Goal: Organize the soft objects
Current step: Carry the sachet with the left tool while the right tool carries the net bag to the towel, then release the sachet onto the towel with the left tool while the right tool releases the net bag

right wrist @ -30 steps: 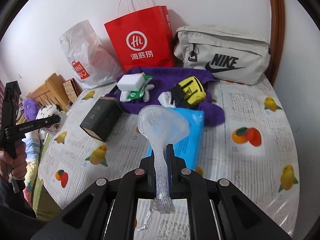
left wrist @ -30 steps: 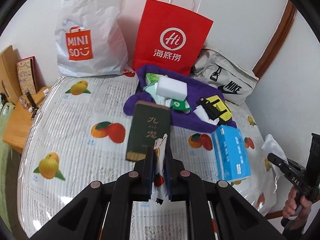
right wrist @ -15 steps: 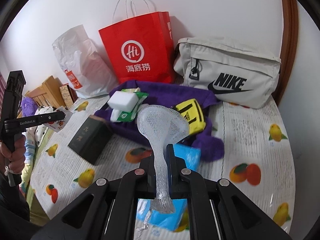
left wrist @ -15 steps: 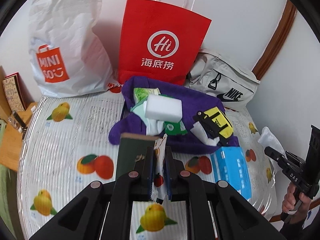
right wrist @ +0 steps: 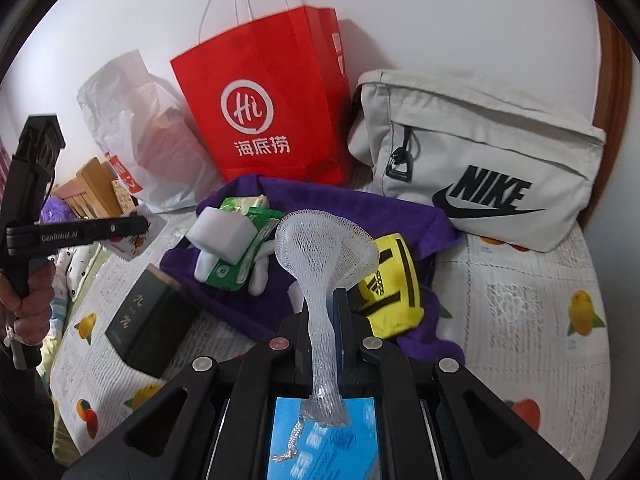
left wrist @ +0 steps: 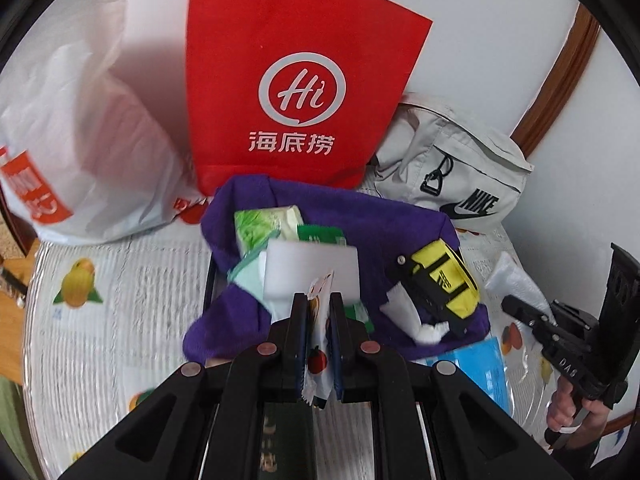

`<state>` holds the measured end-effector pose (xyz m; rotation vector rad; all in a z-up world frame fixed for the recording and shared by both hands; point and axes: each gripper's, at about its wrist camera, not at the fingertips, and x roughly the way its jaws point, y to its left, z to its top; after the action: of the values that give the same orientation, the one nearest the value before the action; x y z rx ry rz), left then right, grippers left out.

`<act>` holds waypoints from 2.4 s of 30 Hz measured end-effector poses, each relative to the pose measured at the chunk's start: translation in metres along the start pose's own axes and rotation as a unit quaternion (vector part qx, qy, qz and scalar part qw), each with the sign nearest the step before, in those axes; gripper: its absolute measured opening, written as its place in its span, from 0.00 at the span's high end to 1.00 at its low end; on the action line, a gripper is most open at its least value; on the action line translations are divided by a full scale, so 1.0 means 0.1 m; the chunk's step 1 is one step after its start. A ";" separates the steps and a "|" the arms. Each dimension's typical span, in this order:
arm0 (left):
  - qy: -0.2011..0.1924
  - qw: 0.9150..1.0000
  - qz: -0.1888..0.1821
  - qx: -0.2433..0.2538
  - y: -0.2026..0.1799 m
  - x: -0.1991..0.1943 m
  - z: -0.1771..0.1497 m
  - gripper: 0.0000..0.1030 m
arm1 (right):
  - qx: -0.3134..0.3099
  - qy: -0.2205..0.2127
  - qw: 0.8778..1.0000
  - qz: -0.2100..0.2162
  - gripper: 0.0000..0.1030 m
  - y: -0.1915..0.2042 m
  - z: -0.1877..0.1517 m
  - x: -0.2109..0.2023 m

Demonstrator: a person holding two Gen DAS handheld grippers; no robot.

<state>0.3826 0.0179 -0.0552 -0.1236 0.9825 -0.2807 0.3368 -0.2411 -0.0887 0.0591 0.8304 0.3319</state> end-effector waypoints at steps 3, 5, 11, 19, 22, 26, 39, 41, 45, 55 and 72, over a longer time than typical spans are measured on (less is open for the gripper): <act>0.001 1.000 -0.002 0.002 0.01 0.10 0.11 0.90 | -0.002 0.007 1.000 0.001 0.93 -0.02 0.06 0.16; 0.005 1.000 -0.001 0.001 0.02 0.19 0.20 0.90 | -0.006 0.012 1.000 -0.003 0.93 -0.03 0.08 0.25; 0.009 1.000 0.011 0.012 0.00 0.41 0.37 0.90 | -0.006 0.028 1.000 -0.003 0.92 -0.11 0.11 0.50; 0.015 0.999 0.022 0.020 -0.09 0.74 0.57 0.90 | -0.011 0.053 0.998 -0.012 0.92 -0.15 0.12 0.73; 0.021 0.999 0.024 0.021 -0.13 0.90 0.64 0.90 | -0.009 0.062 0.998 -0.023 0.92 -0.19 0.13 0.82; 0.026 0.999 0.028 0.029 -0.19 1.02 0.70 0.88 | -0.007 0.067 0.997 -0.023 0.92 -0.21 0.15 0.87; 0.032 0.998 0.024 0.045 -0.30 1.11 0.70 0.51 | -0.006 0.074 0.997 -0.016 0.49 -0.24 0.16 0.95; 0.034 0.998 0.029 0.046 -0.30 1.10 0.70 0.49 | -0.010 0.073 0.997 -0.016 0.49 -0.22 0.16 0.94; 0.030 0.998 0.033 0.043 -0.30 1.00 0.69 0.38 | -0.008 0.072 0.997 -0.018 0.43 -0.20 0.15 0.89; 0.011 0.997 0.058 0.040 -0.18 0.54 0.51 0.23 | 0.024 0.044 0.998 -0.031 0.29 -0.23 0.17 0.59; -0.020 0.998 0.049 0.033 -0.20 -0.31 -0.07 0.16 | 0.042 -0.002 0.998 -0.043 0.25 0.14 -0.05 -0.28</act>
<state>0.3568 0.0080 -0.0300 -0.0200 0.9349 -0.2201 0.3118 -0.2370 -0.0696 0.1030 0.8405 0.2160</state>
